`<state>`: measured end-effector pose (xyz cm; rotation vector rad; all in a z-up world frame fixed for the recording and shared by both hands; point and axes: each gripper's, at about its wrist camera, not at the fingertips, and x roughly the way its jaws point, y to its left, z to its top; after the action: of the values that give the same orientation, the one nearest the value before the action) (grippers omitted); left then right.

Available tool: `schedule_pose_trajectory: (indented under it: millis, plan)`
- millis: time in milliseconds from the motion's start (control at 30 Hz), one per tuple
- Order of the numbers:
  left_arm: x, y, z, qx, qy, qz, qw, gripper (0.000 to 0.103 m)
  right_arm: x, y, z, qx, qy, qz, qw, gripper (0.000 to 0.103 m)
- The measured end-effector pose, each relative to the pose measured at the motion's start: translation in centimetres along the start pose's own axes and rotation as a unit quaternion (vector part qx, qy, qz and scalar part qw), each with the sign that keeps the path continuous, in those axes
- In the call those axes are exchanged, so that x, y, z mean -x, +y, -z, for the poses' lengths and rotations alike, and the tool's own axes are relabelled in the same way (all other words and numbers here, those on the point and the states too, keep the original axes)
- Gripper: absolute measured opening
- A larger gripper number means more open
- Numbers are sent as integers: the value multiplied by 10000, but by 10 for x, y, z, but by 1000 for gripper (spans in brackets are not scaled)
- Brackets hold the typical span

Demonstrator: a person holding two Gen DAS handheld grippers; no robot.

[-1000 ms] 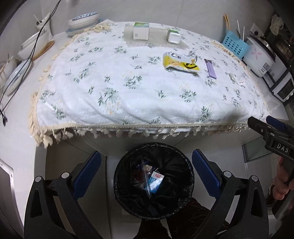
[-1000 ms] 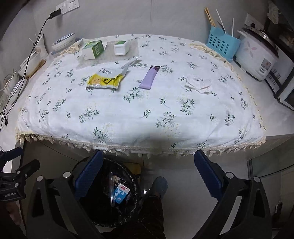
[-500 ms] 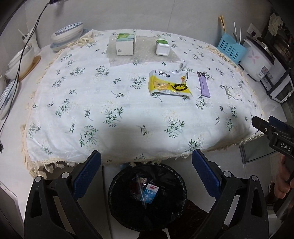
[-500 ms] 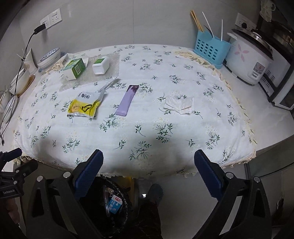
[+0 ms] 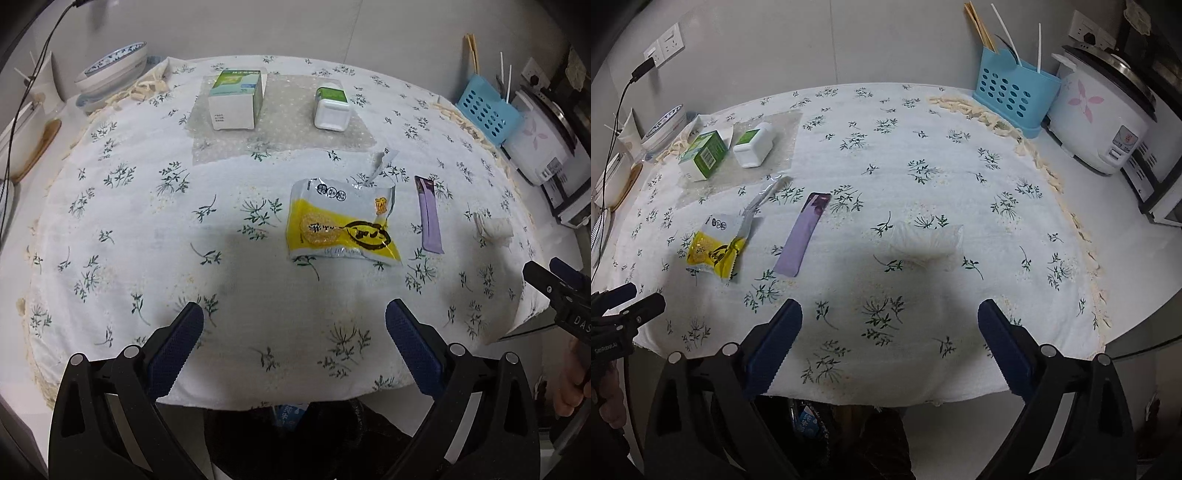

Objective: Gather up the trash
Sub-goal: 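Raise both open tools back above the table, then grasp the yellow snack bag with the left tool while the right tool grasps the white tissue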

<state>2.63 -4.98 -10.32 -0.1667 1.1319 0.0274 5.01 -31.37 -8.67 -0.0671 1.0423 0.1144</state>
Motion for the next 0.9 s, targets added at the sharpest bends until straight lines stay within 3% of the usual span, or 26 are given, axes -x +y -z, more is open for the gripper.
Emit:
schedule_pose_trajectory:
  millis: [433,767,900]
  plan:
    - [-53,-26,-54,-156,486,-157,9986,97,-66,-37,-47,-306,666,-129,9972,82]
    - [-76,-45,-70,-412,843,-353,9950,95,-100,-51,-65,-446,1179,-134,9919,68]
    - [-83,-48,-72,-397,994,-346,9936,88,-105,-56,-69,-478,1315,-206,9899,64]
